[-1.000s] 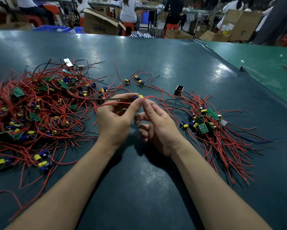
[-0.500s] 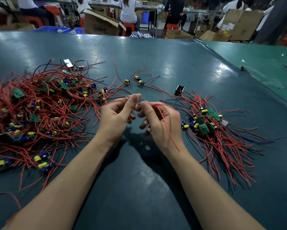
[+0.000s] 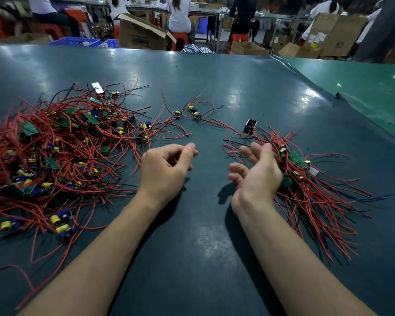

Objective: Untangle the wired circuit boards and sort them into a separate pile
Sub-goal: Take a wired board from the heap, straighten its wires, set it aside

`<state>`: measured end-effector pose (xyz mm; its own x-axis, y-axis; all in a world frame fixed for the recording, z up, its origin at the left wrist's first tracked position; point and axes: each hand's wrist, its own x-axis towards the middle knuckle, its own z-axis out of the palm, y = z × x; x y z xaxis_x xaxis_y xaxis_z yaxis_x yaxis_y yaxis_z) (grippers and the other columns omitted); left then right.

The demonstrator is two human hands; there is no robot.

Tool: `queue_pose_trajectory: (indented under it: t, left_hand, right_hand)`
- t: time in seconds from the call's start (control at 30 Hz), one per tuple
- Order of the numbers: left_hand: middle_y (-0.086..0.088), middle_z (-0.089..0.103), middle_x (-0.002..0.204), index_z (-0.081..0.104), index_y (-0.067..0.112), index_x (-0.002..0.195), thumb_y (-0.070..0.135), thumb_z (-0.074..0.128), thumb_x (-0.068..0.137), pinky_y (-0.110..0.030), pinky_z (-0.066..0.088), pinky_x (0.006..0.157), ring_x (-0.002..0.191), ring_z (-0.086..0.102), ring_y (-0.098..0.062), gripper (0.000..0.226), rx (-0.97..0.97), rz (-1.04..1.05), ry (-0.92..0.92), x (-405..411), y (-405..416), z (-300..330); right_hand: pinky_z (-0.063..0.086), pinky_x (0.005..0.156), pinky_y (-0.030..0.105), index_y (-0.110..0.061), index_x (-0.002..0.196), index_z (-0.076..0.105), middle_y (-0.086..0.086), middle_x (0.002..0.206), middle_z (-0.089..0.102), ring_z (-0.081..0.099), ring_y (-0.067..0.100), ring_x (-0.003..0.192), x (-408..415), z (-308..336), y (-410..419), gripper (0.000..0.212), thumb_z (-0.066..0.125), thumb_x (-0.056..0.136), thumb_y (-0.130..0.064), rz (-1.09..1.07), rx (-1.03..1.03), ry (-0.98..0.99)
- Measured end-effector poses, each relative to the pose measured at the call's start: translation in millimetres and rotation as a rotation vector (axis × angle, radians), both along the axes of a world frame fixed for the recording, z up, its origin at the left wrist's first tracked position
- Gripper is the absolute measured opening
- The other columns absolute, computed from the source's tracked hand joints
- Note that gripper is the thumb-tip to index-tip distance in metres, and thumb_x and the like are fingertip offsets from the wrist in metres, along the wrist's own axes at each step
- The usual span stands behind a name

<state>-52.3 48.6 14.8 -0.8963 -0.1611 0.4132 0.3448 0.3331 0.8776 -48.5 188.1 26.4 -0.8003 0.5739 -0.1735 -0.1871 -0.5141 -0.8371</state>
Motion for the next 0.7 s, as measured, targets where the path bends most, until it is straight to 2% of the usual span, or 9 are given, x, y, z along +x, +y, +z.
queue_pose_trajectory:
  t: [0.1, 0.2, 0.33, 0.43, 0.57, 0.63, 0.7]
  left_hand:
    - [0.004, 0.067, 0.061, 0.077, 0.016, 0.079, 0.024, 0.067, 0.092, -0.028, 0.046, 0.054, 0.052, 0.055, -0.014, 0.019, -0.205, 0.023, 0.087, 3, -1, -2]
    - [0.003, 0.071, 0.076, 0.077, 0.014, 0.087, 0.022, 0.065, 0.091, -0.033, 0.051, 0.062, 0.063, 0.06, -0.017, 0.014, -0.414, 0.128, 0.249, 4, -7, 2]
    - [-0.006, 0.071, 0.087, 0.075, 0.017, 0.099, 0.027, 0.057, 0.094, -0.039, 0.051, 0.065, 0.082, 0.064, -0.031, 0.021, -0.609, 0.515, 0.333, -1, -34, 13]
    - [-0.013, 0.068, 0.101, 0.071, 0.015, 0.109, 0.024, 0.055, 0.094, -0.044, 0.045, 0.074, 0.096, 0.054, -0.039, 0.025, -0.714, 0.71, 0.128, -9, -65, 13]
    - [-0.019, 0.059, 0.119, 0.064, 0.012, 0.119, 0.031, 0.057, 0.09, -0.049, 0.038, 0.094, 0.114, 0.047, -0.04, 0.036, -0.889, 0.757, -0.397, -17, -87, 6]
    - [-0.016, 0.056, 0.123, 0.065, 0.015, 0.118, 0.035, 0.054, 0.09, -0.047, 0.036, 0.095, 0.118, 0.045, -0.037, 0.036, -1.018, 0.745, -0.496, -19, -85, 4]
    - [-0.013, 0.052, 0.13, 0.065, 0.019, 0.12, 0.035, 0.051, 0.091, -0.046, 0.033, 0.097, 0.121, 0.041, -0.035, 0.036, -1.056, 0.717, -0.531, -22, -85, 3]
  right_hand:
    - [0.031, 0.033, 0.017, -0.017, 0.091, 0.063, 0.0, 0.084, 0.067, 0.051, 0.012, 0.035, 7, -7, -20, 0.017, 0.05, 0.101, -0.023, 0.178, 0.268, 0.114]
    - [0.034, 0.037, 0.017, -0.02, 0.086, 0.064, -0.002, 0.079, 0.066, 0.047, 0.011, 0.034, 9, -9, -27, 0.019, 0.052, 0.1, -0.023, 0.24, 0.426, 0.182]
    - [0.037, 0.039, 0.018, -0.018, 0.082, 0.064, -0.002, 0.073, 0.064, 0.043, 0.008, 0.033, 6, -9, -20, 0.022, 0.051, 0.101, -0.016, 0.213, 0.473, 0.144]
    - [0.035, 0.039, 0.017, -0.018, 0.081, 0.064, -0.004, 0.068, 0.063, 0.042, 0.009, 0.034, 6, -9, -20, 0.024, 0.051, 0.101, -0.016, 0.224, 0.483, 0.129]
    - [0.033, 0.038, 0.016, -0.019, 0.08, 0.065, -0.004, 0.068, 0.063, 0.042, 0.01, 0.037, 6, -8, -21, 0.024, 0.052, 0.1, -0.018, 0.264, 0.507, 0.1]
    - [0.032, 0.037, 0.016, -0.019, 0.08, 0.066, -0.004, 0.068, 0.064, 0.043, 0.011, 0.039, 7, -8, -21, 0.024, 0.052, 0.1, -0.018, 0.288, 0.513, 0.086]
    - [0.033, 0.037, 0.017, -0.019, 0.08, 0.066, -0.004, 0.068, 0.064, 0.044, 0.011, 0.042, 7, -8, -20, 0.024, 0.053, 0.099, -0.019, 0.307, 0.524, 0.078]
